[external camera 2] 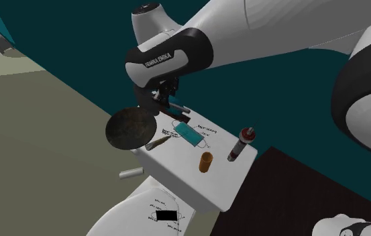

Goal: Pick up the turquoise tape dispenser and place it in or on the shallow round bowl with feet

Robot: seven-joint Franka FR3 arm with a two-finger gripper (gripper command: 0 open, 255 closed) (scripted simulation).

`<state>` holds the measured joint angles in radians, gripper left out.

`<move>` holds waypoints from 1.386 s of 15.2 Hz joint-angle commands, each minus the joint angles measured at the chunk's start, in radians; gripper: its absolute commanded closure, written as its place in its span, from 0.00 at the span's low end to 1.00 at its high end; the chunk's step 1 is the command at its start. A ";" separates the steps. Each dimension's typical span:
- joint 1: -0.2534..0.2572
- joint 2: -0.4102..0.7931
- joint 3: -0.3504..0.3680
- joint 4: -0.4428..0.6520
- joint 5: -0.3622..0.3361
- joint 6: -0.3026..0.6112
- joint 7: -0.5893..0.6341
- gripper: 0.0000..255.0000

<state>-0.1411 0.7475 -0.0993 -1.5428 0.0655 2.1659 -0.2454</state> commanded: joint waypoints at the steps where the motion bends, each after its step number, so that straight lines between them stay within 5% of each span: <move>1: -0.004 -0.019 -0.006 0.000 -0.002 -0.018 0.001 1.00; 21: 0.013 -0.146 -0.007 0.049 -0.017 -0.194 0.026 1.00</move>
<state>-0.1317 0.5994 -0.1062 -1.5078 0.0496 1.9777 -0.2289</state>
